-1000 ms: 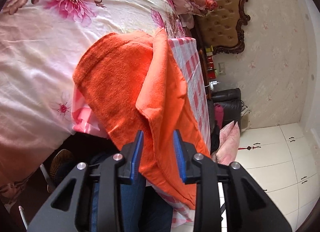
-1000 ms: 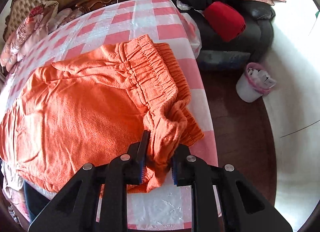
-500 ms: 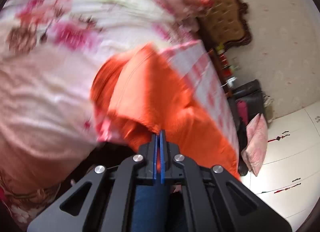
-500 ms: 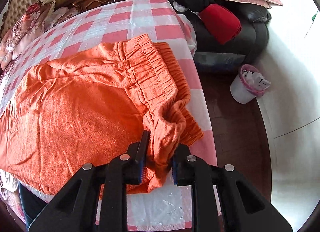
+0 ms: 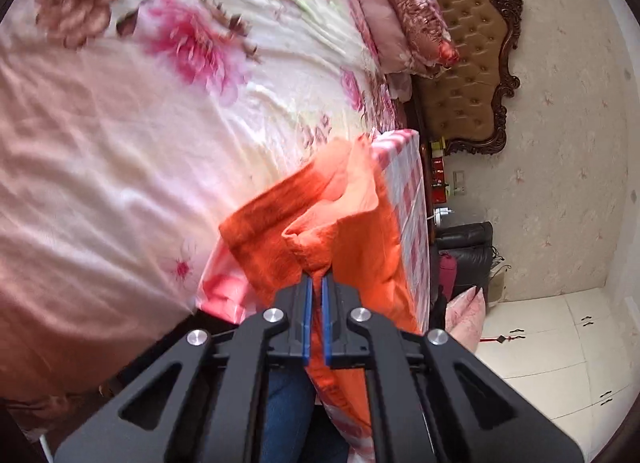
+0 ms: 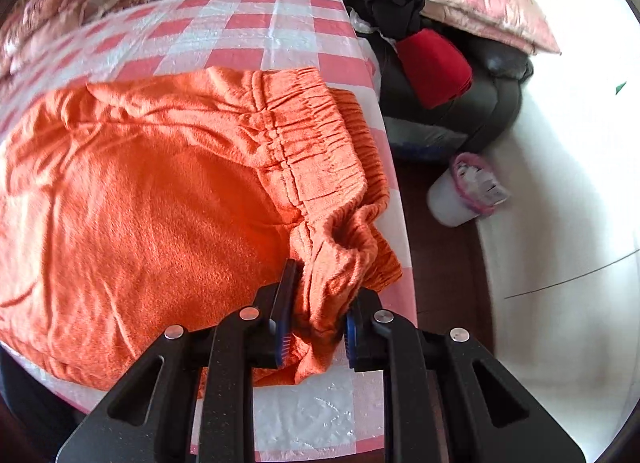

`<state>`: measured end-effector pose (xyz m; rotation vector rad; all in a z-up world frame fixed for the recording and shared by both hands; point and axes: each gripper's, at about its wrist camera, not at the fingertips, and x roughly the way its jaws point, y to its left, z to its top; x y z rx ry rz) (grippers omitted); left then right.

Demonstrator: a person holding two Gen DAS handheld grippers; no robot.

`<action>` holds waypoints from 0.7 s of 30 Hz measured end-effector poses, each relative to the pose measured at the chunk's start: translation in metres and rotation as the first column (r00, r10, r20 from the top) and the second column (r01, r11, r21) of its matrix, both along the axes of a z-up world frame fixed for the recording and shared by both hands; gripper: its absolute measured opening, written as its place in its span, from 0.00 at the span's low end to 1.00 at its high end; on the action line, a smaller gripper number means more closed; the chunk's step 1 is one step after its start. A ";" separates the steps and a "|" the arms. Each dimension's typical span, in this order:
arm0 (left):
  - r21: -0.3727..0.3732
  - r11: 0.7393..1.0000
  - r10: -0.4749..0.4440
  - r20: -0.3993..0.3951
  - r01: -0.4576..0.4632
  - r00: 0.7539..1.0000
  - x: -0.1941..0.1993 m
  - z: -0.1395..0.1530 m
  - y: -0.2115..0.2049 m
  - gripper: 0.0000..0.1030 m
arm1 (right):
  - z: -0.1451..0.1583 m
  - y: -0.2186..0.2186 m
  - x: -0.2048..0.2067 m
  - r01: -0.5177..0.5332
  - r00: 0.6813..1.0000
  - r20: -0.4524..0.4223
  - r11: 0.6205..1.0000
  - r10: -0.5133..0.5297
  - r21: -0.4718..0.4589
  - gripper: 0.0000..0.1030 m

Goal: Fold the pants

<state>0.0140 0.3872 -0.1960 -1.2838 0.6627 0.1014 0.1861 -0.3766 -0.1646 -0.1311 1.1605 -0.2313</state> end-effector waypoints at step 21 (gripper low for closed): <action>0.360 0.932 0.016 -0.137 0.034 0.990 0.008 0.026 0.018 0.36 | -0.005 0.027 -0.002 -0.026 1.000 0.000 0.981 0.027 -0.190 0.33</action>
